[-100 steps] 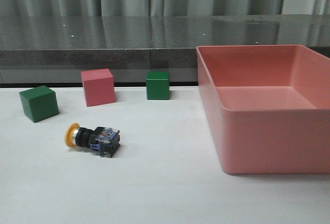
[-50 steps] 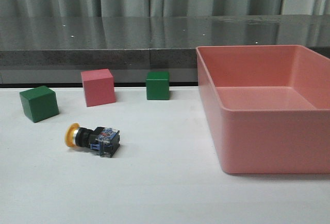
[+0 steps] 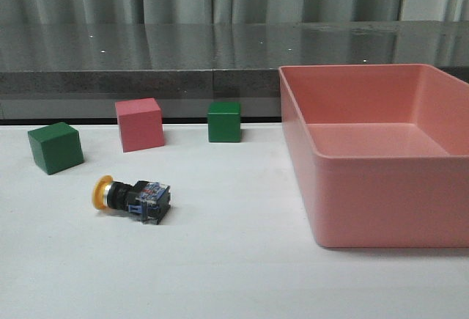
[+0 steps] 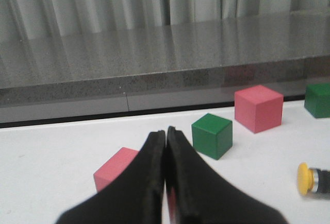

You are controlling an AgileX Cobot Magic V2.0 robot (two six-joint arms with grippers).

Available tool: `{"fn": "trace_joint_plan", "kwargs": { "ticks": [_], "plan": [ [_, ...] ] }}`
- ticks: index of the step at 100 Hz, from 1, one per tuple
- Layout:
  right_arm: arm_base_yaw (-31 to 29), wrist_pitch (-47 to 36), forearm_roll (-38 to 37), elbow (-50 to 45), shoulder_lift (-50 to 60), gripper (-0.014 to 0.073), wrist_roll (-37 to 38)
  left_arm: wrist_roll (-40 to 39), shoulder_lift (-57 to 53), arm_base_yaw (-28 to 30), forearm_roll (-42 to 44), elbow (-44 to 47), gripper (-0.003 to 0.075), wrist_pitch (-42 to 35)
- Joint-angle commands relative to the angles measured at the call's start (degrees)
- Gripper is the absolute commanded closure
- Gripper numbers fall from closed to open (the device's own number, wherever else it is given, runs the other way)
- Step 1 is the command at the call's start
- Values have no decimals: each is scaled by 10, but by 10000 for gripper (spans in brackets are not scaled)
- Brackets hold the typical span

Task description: Place and stand button with both arms

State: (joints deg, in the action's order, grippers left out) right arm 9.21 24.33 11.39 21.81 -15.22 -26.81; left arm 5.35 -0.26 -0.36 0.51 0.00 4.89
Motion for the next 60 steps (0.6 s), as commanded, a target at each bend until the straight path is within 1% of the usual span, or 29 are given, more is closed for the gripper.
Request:
{"fn": "trace_joint_plan", "kwargs": {
  "ticks": [1,5,13,18,29,39,60],
  "plan": [
    [-4,-47,7,14,-4,708,1,-6,-18,-1,-54,20,739,-72],
    [-4,-47,7,14,-4,708,1,-6,-18,-1,-75,11,740,-75],
    [-4,-47,7,14,-4,708,1,-6,-14,-1,-112,-21,740,-52],
    [-4,-47,7,14,-4,708,1,-6,-7,-1,-129,-55,739,-21],
    [-4,-47,7,14,-4,708,1,-4,34,-1,-131,-135,739,55],
    [-4,-47,7,14,-4,708,1,3,106,-1,-131,-217,740,118],
    [-4,-47,7,14,-4,708,1,6,288,-1,-139,-351,739,191]
  ]
}}
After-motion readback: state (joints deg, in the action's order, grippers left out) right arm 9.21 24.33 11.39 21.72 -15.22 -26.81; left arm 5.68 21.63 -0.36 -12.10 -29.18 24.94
